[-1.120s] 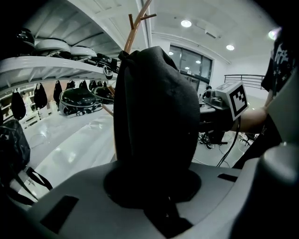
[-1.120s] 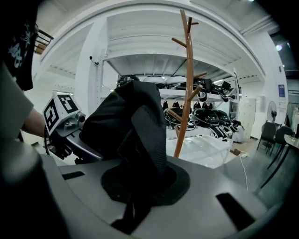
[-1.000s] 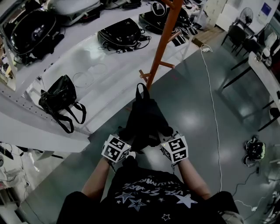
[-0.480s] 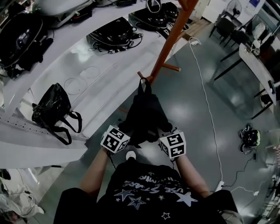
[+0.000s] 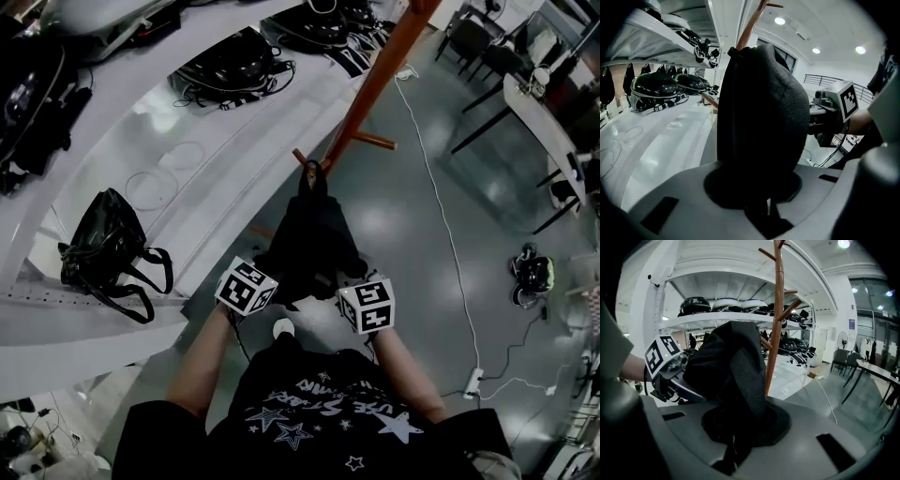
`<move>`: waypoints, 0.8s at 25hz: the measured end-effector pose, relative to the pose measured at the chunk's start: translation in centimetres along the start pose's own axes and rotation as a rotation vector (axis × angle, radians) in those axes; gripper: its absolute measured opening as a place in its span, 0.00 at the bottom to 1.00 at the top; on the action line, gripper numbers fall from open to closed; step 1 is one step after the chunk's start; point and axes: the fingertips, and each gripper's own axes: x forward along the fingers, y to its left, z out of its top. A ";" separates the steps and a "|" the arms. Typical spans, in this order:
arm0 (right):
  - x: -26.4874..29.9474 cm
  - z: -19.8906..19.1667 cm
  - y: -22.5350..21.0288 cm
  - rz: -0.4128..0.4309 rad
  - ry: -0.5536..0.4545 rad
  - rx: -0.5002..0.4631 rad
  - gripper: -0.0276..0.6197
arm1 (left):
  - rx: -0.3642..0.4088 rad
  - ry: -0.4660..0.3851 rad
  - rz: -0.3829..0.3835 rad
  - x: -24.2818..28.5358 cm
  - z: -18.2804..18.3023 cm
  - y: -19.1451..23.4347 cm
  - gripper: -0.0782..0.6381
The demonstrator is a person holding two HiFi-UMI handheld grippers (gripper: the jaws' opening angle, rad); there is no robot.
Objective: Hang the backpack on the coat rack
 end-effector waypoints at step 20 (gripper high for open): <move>3.6 -1.0 -1.7 -0.056 0.039 0.082 0.09 | -0.007 0.062 -0.057 3.7 0.3 3.8 0.25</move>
